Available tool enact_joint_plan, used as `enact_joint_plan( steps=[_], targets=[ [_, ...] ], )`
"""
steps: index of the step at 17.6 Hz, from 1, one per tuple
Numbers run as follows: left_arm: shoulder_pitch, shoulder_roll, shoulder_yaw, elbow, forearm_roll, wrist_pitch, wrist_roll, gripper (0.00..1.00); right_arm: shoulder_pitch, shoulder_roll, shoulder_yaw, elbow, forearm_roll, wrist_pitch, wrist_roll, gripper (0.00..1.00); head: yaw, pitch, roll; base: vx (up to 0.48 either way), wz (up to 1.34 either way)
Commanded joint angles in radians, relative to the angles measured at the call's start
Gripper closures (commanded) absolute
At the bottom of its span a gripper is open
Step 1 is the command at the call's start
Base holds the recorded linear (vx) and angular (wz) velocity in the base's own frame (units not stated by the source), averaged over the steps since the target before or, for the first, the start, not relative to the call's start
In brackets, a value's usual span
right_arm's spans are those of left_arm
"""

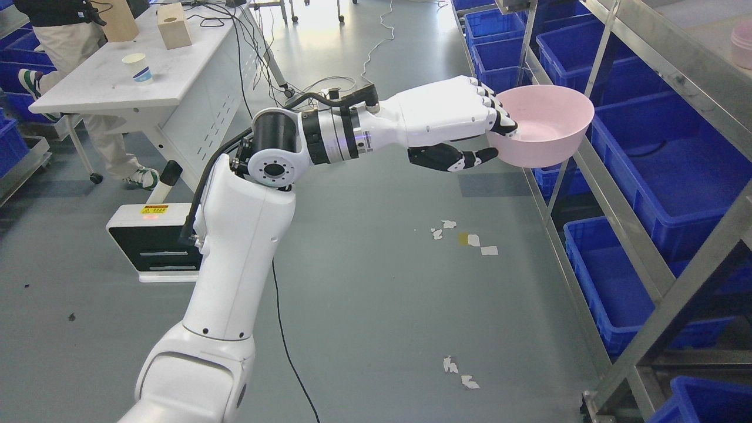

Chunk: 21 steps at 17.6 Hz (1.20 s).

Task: Stack pink IKEA bowl on shelf middle layer
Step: 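Hold the bowl raised in the left hand while turning toward the other rack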

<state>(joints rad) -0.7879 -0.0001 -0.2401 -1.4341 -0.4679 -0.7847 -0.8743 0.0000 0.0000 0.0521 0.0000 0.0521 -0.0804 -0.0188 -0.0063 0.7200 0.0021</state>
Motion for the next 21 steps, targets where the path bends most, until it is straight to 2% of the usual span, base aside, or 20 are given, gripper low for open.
enact_joint_plan(
  steps=[1,21],
  targets=[
    [0.007,0.018,-0.033,-0.038,0.034,-0.001,0.002,0.98,0.003,-0.017,0.000,-0.017,0.000,-0.001,0.000,0.00,0.0000,0.000,0.000,0.269,0.00],
    [0.033,0.018,-0.033,-0.060,0.038,-0.001,0.002,0.98,0.003,-0.017,0.000,-0.017,0.000,-0.001,0.000,0.00,0.0000,0.000,0.000,0.353,0.02]
  ],
)
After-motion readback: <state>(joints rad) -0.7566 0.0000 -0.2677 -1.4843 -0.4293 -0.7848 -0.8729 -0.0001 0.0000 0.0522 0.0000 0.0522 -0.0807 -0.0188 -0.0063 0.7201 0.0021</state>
